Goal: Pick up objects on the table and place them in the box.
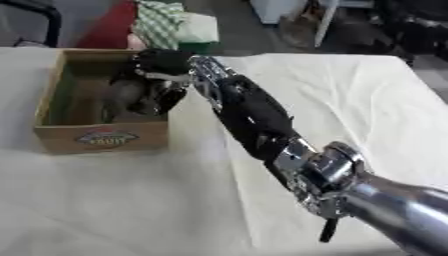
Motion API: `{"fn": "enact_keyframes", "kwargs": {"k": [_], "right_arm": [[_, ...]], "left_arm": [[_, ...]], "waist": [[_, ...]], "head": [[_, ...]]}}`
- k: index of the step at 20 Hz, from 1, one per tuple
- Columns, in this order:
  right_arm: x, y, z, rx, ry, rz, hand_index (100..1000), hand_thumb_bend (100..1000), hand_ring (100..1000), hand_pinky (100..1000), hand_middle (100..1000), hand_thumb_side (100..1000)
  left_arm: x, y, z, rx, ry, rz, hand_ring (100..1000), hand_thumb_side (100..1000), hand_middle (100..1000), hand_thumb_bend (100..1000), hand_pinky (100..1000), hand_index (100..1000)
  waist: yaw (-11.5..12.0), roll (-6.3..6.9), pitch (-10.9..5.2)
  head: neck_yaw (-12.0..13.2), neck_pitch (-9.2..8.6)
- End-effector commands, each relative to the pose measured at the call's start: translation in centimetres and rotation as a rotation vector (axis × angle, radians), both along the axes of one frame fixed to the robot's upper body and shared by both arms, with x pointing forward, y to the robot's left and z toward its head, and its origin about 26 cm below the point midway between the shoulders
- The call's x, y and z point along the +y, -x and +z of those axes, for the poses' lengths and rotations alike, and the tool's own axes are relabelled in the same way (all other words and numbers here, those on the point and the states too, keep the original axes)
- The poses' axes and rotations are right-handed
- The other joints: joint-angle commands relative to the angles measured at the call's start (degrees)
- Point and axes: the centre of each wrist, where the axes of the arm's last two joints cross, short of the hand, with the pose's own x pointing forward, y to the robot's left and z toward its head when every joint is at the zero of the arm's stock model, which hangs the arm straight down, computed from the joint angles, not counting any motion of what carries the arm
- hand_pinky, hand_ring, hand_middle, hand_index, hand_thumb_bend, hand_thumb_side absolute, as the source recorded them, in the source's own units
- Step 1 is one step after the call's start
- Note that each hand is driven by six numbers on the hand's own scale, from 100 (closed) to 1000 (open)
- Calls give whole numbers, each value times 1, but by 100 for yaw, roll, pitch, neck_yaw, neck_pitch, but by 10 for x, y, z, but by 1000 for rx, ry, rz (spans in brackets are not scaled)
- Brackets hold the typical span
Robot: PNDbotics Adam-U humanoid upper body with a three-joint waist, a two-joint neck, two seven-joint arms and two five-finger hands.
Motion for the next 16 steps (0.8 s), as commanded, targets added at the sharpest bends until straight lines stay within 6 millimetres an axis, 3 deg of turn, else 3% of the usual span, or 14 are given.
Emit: {"fn": "enact_keyframes", "kwargs": {"k": [1,3,6,9,10,16], "right_arm": [[1,-2,18,-60,-5,12,546,100,626,772,352,292],[3,-2,16,-62,3,19,605,100,647,781,429,309],[5,-2,10,-38,73,30,746,100,745,829,591,365],[11,-1,6,0,179,37,830,100,822,876,736,401],[13,-1,6,10,214,40,868,100,858,901,792,505],[22,1,14,36,274,60,934,100,899,930,908,652]], "left_arm": [[0,0,10,-32,-8,-12,675,843,580,100,675,564],[-1,-1,10,-33,-7,-14,675,843,580,100,675,564],[-1,-1,10,-34,-6,-12,675,843,579,100,675,564],[-1,-1,10,-33,-7,-13,675,843,579,100,675,564],[0,-1,10,-33,-8,-12,674,844,579,100,675,564],[0,0,10,-32,-10,-9,674,844,579,100,674,563]], "waist": [[-2,57,-77],[4,58,-79],[0,56,-80],[-12,53,-80],[-16,53,-79],[-44,65,-76]], "head": [[-28,-38],[-35,-43],[-37,-49],[-27,-50],[-27,-51],[-22,-50]]}}
